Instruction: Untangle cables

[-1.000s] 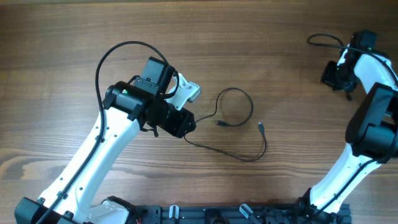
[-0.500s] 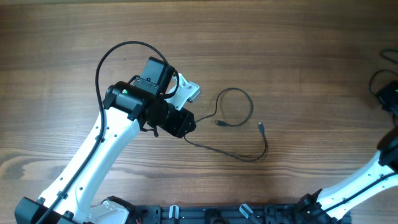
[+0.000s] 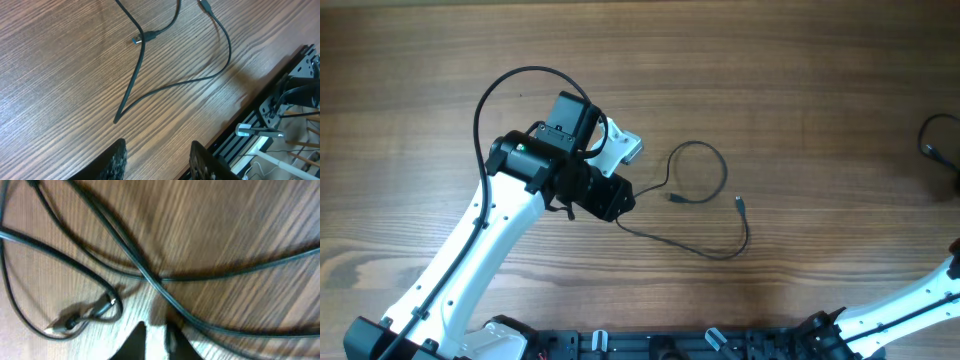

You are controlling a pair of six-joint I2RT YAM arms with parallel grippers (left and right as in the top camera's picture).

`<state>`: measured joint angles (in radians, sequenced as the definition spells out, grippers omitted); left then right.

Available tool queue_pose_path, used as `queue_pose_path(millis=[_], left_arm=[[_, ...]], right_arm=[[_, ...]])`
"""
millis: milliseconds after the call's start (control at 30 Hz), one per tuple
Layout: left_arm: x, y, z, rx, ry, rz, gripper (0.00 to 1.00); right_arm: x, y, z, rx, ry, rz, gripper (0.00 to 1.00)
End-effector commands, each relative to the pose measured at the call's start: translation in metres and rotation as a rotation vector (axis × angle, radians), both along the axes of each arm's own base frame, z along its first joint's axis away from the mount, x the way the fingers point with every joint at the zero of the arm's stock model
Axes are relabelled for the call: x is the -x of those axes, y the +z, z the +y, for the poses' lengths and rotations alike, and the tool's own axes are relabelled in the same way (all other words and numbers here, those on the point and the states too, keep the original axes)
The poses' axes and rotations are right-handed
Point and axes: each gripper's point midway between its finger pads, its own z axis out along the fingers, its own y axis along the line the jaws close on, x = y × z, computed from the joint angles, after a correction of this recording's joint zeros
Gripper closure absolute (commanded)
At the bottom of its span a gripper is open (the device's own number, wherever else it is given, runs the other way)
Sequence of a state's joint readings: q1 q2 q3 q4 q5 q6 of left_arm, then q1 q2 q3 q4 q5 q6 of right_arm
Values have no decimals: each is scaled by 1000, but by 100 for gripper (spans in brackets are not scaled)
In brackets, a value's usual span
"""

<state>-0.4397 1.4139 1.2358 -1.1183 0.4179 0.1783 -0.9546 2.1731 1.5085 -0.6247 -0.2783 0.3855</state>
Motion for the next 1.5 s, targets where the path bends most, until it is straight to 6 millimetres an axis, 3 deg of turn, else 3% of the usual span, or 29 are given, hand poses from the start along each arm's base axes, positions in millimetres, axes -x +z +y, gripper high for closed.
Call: queue_pose_path(millis=[0,100,200,267,300,400,467,533,567,600,700,800,933,1067,1200,1300,1400,1467], left_arm=[[3,-2,-3,13,-4,21,58],[3,-1,-3,15,-4,17,56],[-1,0,-5,22,-4,2,47],[-3,0,-6,27,-4,-8,37],[-4,0,-6,28,-4,-11,35],[-10,2,-8,32,-1,-41,17],[-22,3,-6,15,12,-97,4],[-34,6,-8,21,21,-148,0],[-47,10,-10,27,58,-194,0],[-57,14,-10,30,95,-225,0],[-67,16,-7,28,151,-247,0],[-68,12,2,-20,186,-247,0],[-70,3,25,-143,246,-255,1],[-82,3,51,-189,404,-253,0],[-93,3,78,-175,550,-221,0],[-103,3,114,-181,679,-203,0],[-109,1,152,-198,783,-191,0],[-108,-2,171,-215,824,-174,0]], right_arm=[[33,-46,38,-184,-89,157,74],[50,-47,56,-268,-151,240,70],[51,-44,81,-355,-129,266,70],[30,-37,104,-426,-15,175,71],[10,-29,121,-466,84,86,69],[-24,-15,163,-538,248,-20,59],[-41,-10,202,-566,369,-23,55],[-53,-10,239,-559,513,-5,53],[-64,-9,286,-538,702,10,51],[-68,-9,320,-525,841,18,45],[-61,-13,394,-479,1141,77,41],[-47,-25,437,-362,1334,204,41],[-28,-36,463,-168,1506,379,46],[-18,-38,476,-107,1576,439,48],[-16,-38,477,-112,1547,451,48],[-17,-32,477,-108,1516,453,49],[-38,4,476,-19,1442,371,49],[-54,47,483,33,1447,237,47]])
